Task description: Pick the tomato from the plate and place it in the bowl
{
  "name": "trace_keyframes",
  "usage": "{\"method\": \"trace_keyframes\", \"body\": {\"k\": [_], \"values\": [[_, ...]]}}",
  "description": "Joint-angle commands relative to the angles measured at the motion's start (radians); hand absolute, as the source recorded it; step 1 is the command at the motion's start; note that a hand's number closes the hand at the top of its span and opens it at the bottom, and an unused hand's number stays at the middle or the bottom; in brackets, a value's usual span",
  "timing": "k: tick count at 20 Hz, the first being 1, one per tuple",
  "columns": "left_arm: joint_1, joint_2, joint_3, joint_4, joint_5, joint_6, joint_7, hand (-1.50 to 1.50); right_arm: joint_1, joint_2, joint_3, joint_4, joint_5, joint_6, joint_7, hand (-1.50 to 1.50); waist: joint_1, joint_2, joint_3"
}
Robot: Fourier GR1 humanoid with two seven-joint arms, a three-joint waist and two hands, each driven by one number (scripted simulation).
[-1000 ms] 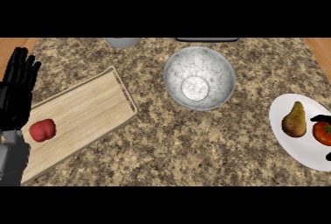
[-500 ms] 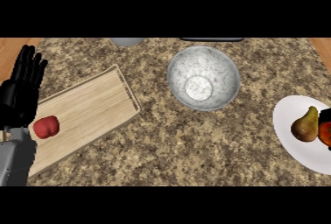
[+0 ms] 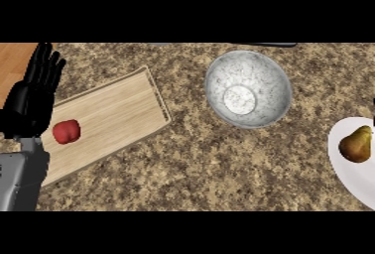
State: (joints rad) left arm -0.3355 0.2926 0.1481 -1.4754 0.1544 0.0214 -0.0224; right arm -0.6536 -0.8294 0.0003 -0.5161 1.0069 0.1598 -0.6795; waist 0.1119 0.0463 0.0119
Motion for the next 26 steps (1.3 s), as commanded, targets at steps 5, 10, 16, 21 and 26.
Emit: {"method": "trace_keyframes", "body": {"k": [5,10,16,21,26], "values": [[-0.002,-0.006,0.0,0.017,0.001,-0.005,-0.016,0.0,-0.143,-0.072,-0.091,0.123,-0.042,-0.113,-0.155,1.5,0.007,0.005,0.0],[-0.023,0.013,0.019,0.02,0.004,0.001,0.005,0.0,-0.23,-0.124,-0.142,0.188,-0.096,-0.039,-0.322,1.5,-0.01,-0.008,-0.003],[-0.006,0.008,0.014,0.029,0.008,-0.01,0.009,0.0,-0.348,-0.14,-0.198,0.223,-0.171,0.067,-0.455,1.5,-0.025,-0.017,-0.006],[0.025,0.024,0.035,0.038,0.007,-0.018,-0.021,0.0,-0.455,-0.115,-0.217,0.247,-0.239,0.246,-0.469,1.5,-0.031,-0.026,-0.01],[0.03,0.012,0.023,0.009,-0.001,0.002,0.01,0.0,-0.528,-0.089,-0.188,0.275,-0.26,0.383,-0.433,1.5,-0.039,-0.033,-0.01]]}}
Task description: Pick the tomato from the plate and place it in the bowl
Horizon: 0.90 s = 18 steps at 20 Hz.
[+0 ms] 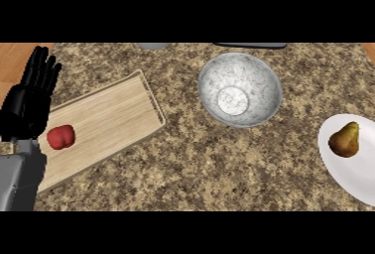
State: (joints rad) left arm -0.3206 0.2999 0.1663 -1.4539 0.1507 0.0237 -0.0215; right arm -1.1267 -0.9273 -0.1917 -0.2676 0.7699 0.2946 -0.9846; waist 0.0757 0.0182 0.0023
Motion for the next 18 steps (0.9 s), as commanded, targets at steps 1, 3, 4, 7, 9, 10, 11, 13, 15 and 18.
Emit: {"method": "trace_keyframes", "body": {"k": [1,3,4,7,9,10,11,13,15,18], "values": [[0.001,0.009,0.009,0.008,-0.002,-0.001,-0.002,0.0,-0.089,0.037,0.021,0.018,-0.014,0.245,-0.097,1.5,-0.005,-0.001,-0.002],[-0.002,-0.012,-0.001,0.03,-0.029,0.025,-0.037,0.0,-0.121,0.077,0.037,0.018,-0.019,0.272,-0.071,1.5,-0.022,-0.002,-0.003],[0.056,-0.013,0.002,-0.034,-0.004,0.007,-0.021,0.0,-0.13,0.087,0.035,0.023,-0.028,0.286,-0.045,1.5,-0.01,-0.013,-0.002],[0.077,0.001,0.008,-0.043,-0.006,0.002,-0.008,0.0,-0.158,0.144,0.066,0.007,-0.024,0.294,0.0,1.5,-0.032,-0.017,-0.003],[0.04,0.008,0.021,-0.005,-0.002,0.001,-0.017,0.0,-0.262,0.181,0.101,-0.003,-0.006,0.343,0.082,1.5,-0.028,-0.013,-0.005],[0.035,0.007,0.006,-0.017,-0.018,0.012,0.008,0.0,-0.223,0.202,0.092,0.009,-0.022,0.319,0.051,1.5,-0.035,-0.011,-0.003],[0.049,0.014,0.021,-0.024,0.001,-0.001,0.008,0.0,-0.247,0.216,0.122,-0.006,0.0,0.325,0.082,1.5,-0.035,-0.014,-0.003],[0.032,0.021,0.031,-0.017,0.008,0.001,0.03,0.0,-0.25,0.285,0.131,-0.021,-0.011,0.32,0.117,1.5,-0.051,-0.019,-0.003],[0.057,-0.005,0.002,-0.071,-0.009,0.025,0.056,0.0,-0.227,0.32,0.154,-0.025,-0.001,0.296,0.13,1.5,-0.049,-0.02,-0.002],[0.045,-0.011,0.027,0.028,-0.025,0.029,-0.044,0.0,-0.278,0.43,0.166,-0.042,-0.015,0.306,0.233,1.5,-0.065,-0.018,-0.004]]}}
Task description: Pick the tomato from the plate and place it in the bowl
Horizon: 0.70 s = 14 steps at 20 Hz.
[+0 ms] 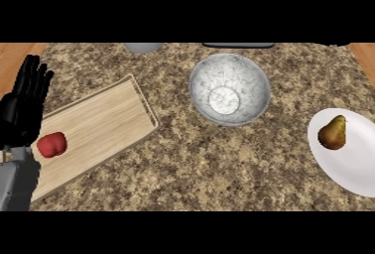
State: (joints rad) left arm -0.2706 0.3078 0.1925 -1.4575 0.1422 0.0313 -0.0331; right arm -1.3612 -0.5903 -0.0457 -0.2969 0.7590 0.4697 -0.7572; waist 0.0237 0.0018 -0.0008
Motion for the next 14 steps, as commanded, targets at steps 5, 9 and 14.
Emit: {"method": "trace_keyframes", "body": {"k": [5,9,14], "values": [[-0.023,-0.011,-0.007,-0.015,-0.014,0.028,0.039,0.0,0.083,0.198,0.061,-0.051,0.008,0.016,0.028,1.5,-0.018,-0.001,0.001],[-0.007,0.044,0.046,-0.022,0.039,-0.038,0.043,0.0,0.161,0.253,0.095,-0.137,0.035,-0.088,0.088,1.5,-0.022,-0.004,0.001],[0.003,0.019,0.032,-0.009,0.011,-0.021,0.006,0.0,0.183,0.302,0.068,-0.065,0.051,-0.185,0.249,1.5,-0.003,0.005,0.001]]}}
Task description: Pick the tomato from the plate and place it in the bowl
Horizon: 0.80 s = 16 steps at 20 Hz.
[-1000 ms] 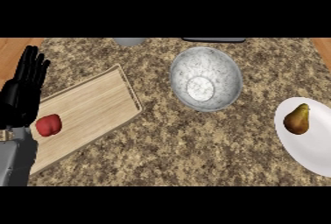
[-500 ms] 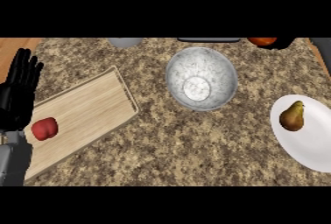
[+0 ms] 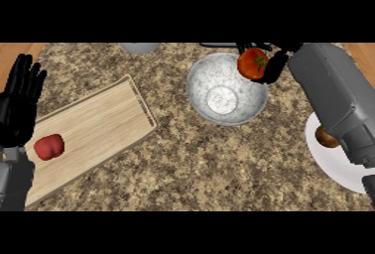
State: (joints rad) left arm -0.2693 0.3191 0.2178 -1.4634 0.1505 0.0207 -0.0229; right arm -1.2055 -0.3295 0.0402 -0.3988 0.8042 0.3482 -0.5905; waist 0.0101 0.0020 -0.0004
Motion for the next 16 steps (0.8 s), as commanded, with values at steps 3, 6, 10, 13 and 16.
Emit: {"method": "trace_keyframes", "body": {"k": [3,6,10,13,16], "values": [[-0.035,-0.03,-0.02,0.018,-0.018,0.023,0.002,0.0,0.041,0.097,-0.035,0.053,-0.018,-0.028,0.141,-1.5,0.001,0.003,0.0],[-0.023,-0.01,-0.015,-0.04,-0.009,0.014,0.04,0.0,0.099,0.112,-0.079,0.089,-0.063,-0.042,0.071,-1.5,0.01,0.005,0.001],[-0.019,0.01,0.012,-0.03,0.016,-0.01,0.036,0.0,0.097,0.141,-0.172,0.124,-0.161,-0.005,0.03,-1.5,0.019,0.008,0.001],[-0.019,0.008,0.004,-0.051,0.02,-0.013,0.057,0.0,0.074,0.145,-0.252,0.111,-0.23,-0.069,0.037,-1.5,0.021,0.008,0.001],[-0.012,-0.031,-0.022,-0.036,-0.014,0.015,0.017,0.0,0.041,0.087,-0.335,0.121,-0.294,-0.102,0.045,-1.5,0.028,0.014,0.002]]}}
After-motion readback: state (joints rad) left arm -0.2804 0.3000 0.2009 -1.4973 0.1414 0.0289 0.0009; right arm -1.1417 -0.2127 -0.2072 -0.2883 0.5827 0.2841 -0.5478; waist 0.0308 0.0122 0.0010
